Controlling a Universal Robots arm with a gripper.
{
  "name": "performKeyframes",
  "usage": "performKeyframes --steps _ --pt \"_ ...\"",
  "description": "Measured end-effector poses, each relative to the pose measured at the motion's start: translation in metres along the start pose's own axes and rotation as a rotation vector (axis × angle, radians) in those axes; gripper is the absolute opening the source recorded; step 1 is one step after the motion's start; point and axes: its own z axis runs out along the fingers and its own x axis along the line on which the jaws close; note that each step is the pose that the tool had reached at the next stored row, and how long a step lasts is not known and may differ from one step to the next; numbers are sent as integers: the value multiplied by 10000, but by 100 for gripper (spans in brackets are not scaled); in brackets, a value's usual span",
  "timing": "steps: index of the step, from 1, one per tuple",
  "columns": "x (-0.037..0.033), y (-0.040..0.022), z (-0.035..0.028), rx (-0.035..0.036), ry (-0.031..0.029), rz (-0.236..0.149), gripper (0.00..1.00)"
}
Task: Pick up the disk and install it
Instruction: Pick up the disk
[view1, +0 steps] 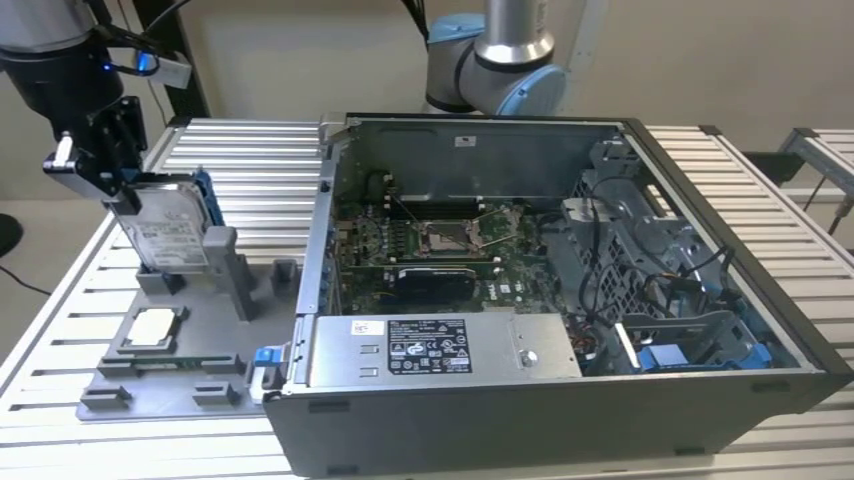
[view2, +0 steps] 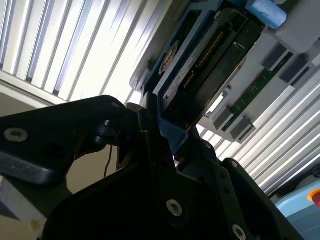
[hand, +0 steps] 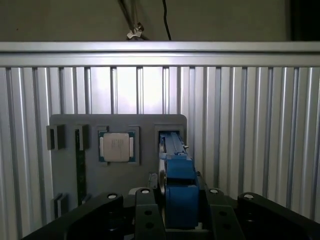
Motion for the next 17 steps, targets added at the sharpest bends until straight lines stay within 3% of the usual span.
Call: performKeyframes --steps 9,17 --pt "-1 0 -68 -1 4 0 0" --pt "-2 0 -167 -1 4 0 0"
